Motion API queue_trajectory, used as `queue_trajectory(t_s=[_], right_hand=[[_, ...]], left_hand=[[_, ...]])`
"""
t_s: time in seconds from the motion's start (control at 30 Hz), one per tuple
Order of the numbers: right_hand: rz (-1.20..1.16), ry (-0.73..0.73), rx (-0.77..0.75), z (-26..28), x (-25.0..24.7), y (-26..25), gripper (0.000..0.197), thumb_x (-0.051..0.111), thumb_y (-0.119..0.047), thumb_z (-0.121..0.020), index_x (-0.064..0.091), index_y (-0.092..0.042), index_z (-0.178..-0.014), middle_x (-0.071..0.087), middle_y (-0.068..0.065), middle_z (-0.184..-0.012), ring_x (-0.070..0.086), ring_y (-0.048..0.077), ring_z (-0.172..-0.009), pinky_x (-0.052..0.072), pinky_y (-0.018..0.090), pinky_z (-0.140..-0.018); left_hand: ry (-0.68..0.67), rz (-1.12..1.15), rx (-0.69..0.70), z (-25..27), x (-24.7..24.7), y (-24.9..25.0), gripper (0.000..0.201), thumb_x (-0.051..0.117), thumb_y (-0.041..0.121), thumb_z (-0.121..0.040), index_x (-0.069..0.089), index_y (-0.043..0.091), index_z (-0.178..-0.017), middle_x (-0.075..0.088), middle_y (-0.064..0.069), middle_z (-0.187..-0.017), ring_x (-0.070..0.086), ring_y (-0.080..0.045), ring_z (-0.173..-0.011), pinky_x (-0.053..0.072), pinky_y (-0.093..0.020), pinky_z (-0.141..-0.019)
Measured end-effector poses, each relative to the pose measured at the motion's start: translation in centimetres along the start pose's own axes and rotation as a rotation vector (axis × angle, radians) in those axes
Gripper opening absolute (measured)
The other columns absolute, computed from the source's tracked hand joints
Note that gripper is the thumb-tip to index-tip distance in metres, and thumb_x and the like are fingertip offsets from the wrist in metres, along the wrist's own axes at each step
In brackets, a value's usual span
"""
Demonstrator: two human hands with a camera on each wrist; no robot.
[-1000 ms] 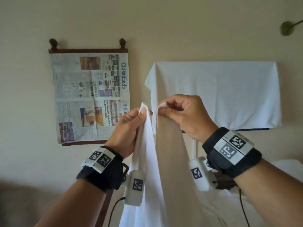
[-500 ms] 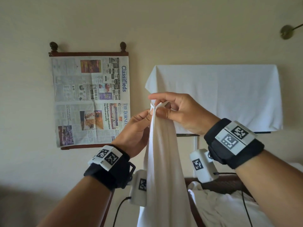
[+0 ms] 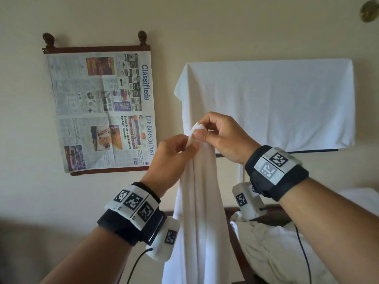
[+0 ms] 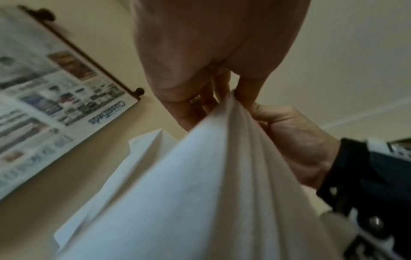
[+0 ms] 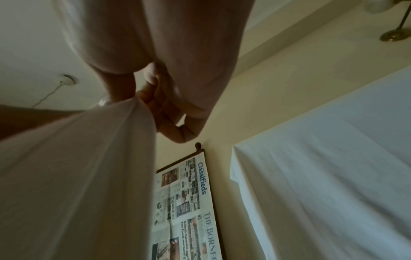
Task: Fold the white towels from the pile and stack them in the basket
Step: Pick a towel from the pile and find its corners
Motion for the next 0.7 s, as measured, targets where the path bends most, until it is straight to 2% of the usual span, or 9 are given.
queue_trajectory(t_s=[0.1,0.2,0.27,0.33,0.43,0.53,0.57,0.63,0.7], right_hand=[[-0.039,0.016,0.03,0.9,-0.3,2.6,0.019,0.07,-0.023,-0.091,0.063,-0.007,-0.096,0.068,0.015,-0.091,0.06,0.012,-0.08,0.053,0.036,-0.078],[-0.099,0.012,0.131,2.3,-0.6,5.4,0.027,0.071,-0.03,-0.09,0.065,-0.004,-0.097,0.067,0.022,-0.096,0.063,0.025,-0.083,0.053,0.044,-0.083],[-0.225,-0.053,0.256,3.6,-0.3,7.5,0.035,0.067,-0.033,-0.09,0.064,0.001,-0.095,0.064,0.016,-0.088,0.058,0.028,-0.08,0.049,0.04,-0.078],[-0.359,-0.091,0.389,5.4,-0.1,10.0,0.032,0.061,-0.035,-0.084,0.067,-0.004,-0.087,0.057,0.011,-0.081,0.051,0.023,-0.076,0.038,0.038,-0.075],[-0.357,-0.115,0.472,8.6,0.0,13.5,0.017,0.057,-0.018,-0.079,0.065,-0.011,-0.065,0.057,0.001,-0.066,0.051,0.012,-0.062,0.036,0.027,-0.068],[-0.193,-0.253,0.489,11.8,1.6,16.5,0.011,0.061,-0.004,-0.085,0.068,0.005,-0.084,0.065,0.008,-0.075,0.061,0.009,-0.065,0.048,0.018,-0.067],[-0.117,-0.276,0.483,12.7,2.0,17.8,0.013,0.063,-0.008,-0.087,0.069,0.003,-0.092,0.069,0.009,-0.08,0.066,0.01,-0.068,0.054,0.022,-0.067],[-0.036,-0.273,0.487,14.8,2.4,20.5,0.014,0.065,-0.016,-0.089,0.07,-0.003,-0.092,0.072,0.014,-0.086,0.07,0.02,-0.078,0.058,0.04,-0.079],[-0.105,-0.229,0.541,17.1,2.5,22.7,0.013,0.068,-0.02,-0.089,0.071,-0.008,-0.085,0.073,0.01,-0.082,0.069,0.025,-0.077,0.055,0.041,-0.08]], left_hand=[[0.028,0.075,-0.112,-0.5,0.9,-1.7,0.041,0.059,0.017,-0.101,0.057,0.02,-0.06,0.05,0.012,-0.054,0.046,-0.003,-0.049,0.035,-0.014,-0.047],[0.002,0.03,-0.154,-0.3,2.4,-2.9,0.041,0.059,0.019,-0.101,0.063,0.022,-0.061,0.055,0.009,-0.06,0.049,-0.005,-0.056,0.038,-0.016,-0.051],[0.004,0.009,-0.182,-0.4,3.1,-3.6,0.03,0.06,0.022,-0.1,0.067,0.014,-0.072,0.056,-0.001,-0.069,0.051,-0.013,-0.065,0.038,-0.024,-0.057],[0.018,-0.01,-0.201,-0.6,3.5,-4.0,0.025,0.062,0.024,-0.098,0.069,0.008,-0.08,0.055,-0.005,-0.073,0.051,-0.017,-0.069,0.038,-0.029,-0.06],[0.009,-0.044,-0.231,-1.2,4.1,-4.5,0.026,0.064,0.025,-0.097,0.072,0.019,-0.073,0.06,-0.001,-0.074,0.057,-0.018,-0.072,0.046,-0.033,-0.068],[0.022,-0.074,-0.257,-1.6,4.6,-4.8,0.029,0.064,0.023,-0.097,0.071,0.022,-0.069,0.063,0.003,-0.072,0.061,-0.015,-0.07,0.052,-0.032,-0.069],[0.028,-0.073,-0.264,-1.5,4.9,-4.8,0.028,0.064,0.022,-0.097,0.071,0.021,-0.07,0.062,0.004,-0.071,0.061,-0.014,-0.068,0.053,-0.031,-0.067],[0.045,-0.09,-0.284,-1.4,5.0,-4.9,0.026,0.064,0.02,-0.097,0.07,0.02,-0.072,0.061,0.005,-0.069,0.06,-0.012,-0.065,0.054,-0.027,-0.064],[0.069,-0.079,-0.304,-1.3,4.4,-5.6,0.021,0.065,0.019,-0.095,0.072,0.02,-0.076,0.063,0.005,-0.072,0.061,-0.012,-0.066,0.053,-0.026,-0.063]])
Point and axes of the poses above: each hand's wrist, its own z-axis away from the middle knuckle, its own x-axis out of the palm, y = z × x, the point moved 8 cm from there along -z, towards the middle knuckle
